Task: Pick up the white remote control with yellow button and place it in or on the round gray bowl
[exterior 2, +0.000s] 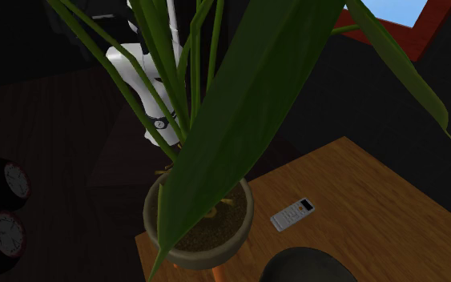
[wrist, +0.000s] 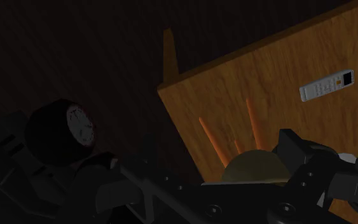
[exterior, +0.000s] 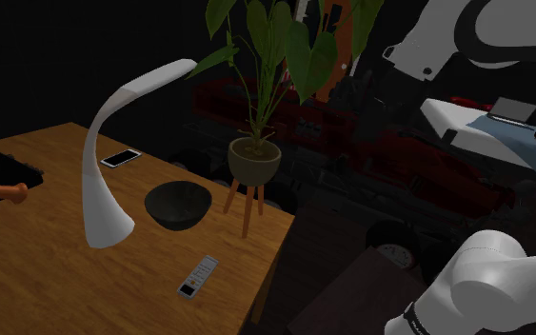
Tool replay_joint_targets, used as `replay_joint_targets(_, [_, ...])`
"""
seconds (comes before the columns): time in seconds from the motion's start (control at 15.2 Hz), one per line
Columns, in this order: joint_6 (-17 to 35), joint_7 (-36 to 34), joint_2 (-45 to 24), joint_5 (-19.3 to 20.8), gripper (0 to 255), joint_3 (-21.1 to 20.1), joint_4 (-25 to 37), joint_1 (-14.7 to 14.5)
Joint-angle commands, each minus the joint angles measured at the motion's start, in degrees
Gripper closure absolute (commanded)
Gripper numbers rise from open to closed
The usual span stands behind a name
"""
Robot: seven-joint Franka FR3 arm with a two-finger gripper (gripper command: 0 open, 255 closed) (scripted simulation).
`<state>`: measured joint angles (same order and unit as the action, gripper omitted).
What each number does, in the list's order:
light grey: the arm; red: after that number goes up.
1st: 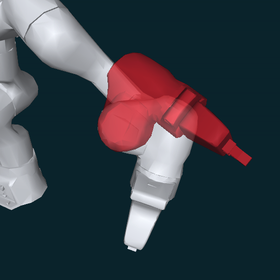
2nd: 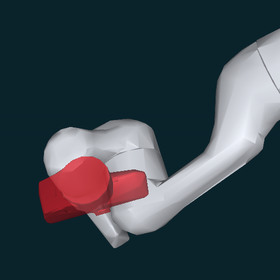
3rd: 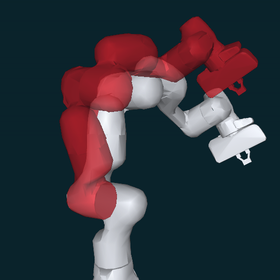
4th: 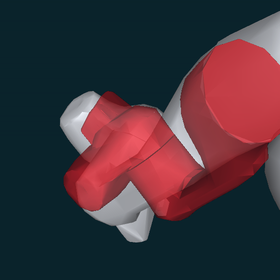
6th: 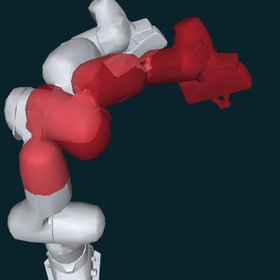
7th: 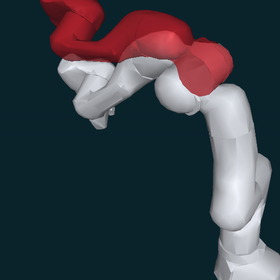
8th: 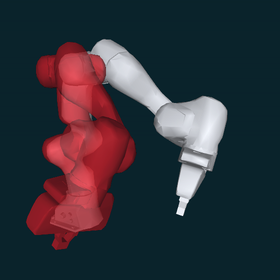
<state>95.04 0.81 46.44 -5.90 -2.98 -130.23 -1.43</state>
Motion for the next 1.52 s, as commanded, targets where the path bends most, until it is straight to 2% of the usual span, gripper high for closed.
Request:
replay_joint_targets(0.0, [0.0,0.0,0.0,0.0,0,0.0,0.0,0.0])
replay_joint_targets(0.4, [5.7,-14.4,0.3,-4.8,0,-8.6,-7.0,1.1])
replay_joint_targets(0.73, [11.1,-26.4,-2.5,-9.0,0,-16.4,-10.1,2.0])
replay_joint_targets(1.12, [18.5,-41.1,-9.7,-12.9,0,-26.3,-10.5,4.1])
replay_joint_targets(1.45, [25.2,-53.9,-18.8,-13.6,0,-35.3,-8.4,7.5])
